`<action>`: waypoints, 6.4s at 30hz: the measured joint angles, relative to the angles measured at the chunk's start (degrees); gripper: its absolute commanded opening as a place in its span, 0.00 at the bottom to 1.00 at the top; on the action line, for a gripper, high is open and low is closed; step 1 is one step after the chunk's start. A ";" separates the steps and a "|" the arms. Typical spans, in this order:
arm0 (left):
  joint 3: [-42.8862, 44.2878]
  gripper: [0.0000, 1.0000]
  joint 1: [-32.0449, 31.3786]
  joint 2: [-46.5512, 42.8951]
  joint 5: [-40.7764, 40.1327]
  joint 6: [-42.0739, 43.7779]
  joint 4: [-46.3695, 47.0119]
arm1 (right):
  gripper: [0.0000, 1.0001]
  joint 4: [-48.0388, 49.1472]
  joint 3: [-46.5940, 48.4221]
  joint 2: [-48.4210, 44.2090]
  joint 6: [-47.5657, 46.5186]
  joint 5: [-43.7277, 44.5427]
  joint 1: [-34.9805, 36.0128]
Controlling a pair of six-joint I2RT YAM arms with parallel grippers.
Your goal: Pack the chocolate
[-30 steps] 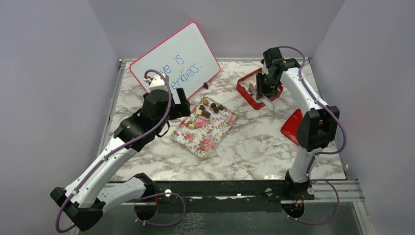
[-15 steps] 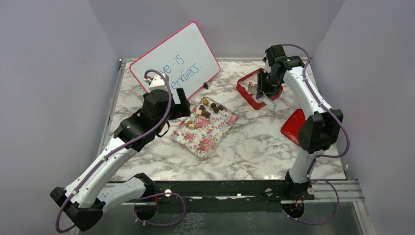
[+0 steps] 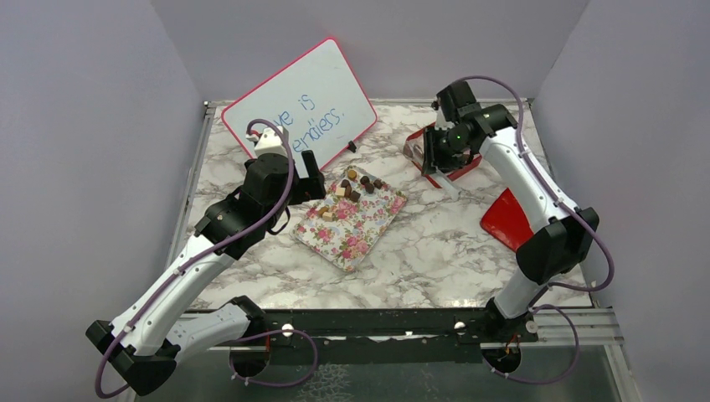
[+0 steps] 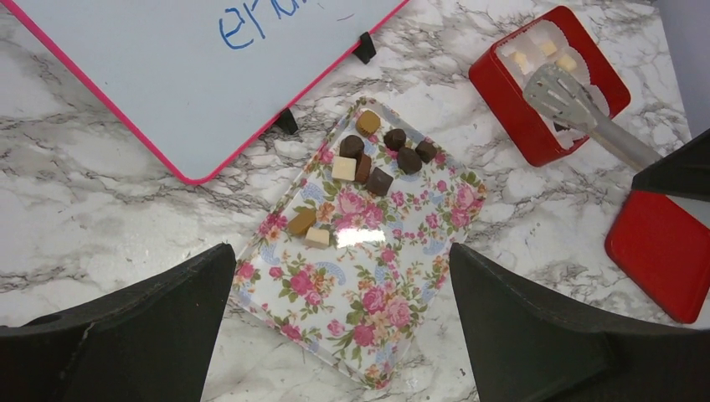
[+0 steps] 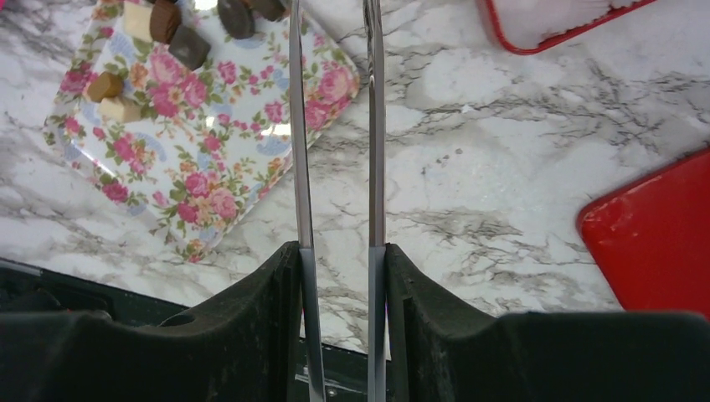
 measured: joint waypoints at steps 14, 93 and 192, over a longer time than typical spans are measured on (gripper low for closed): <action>0.00 0.99 0.00 -1.99 -2.49 0.44 0.02 | 0.43 5.38 -8.63 0.07 1.66 0.61 12.68; -1.81 0.99 0.00 -3.52 -5.77 -0.04 1.25 | 0.25 -3.37 6.88 8.57 2.14 8.90 12.98; -4.26 0.99 0.00 -4.28 -1.60 -0.52 1.53 | 0.40 -6.29 -19.61 -8.70 10.36 11.17 -4.83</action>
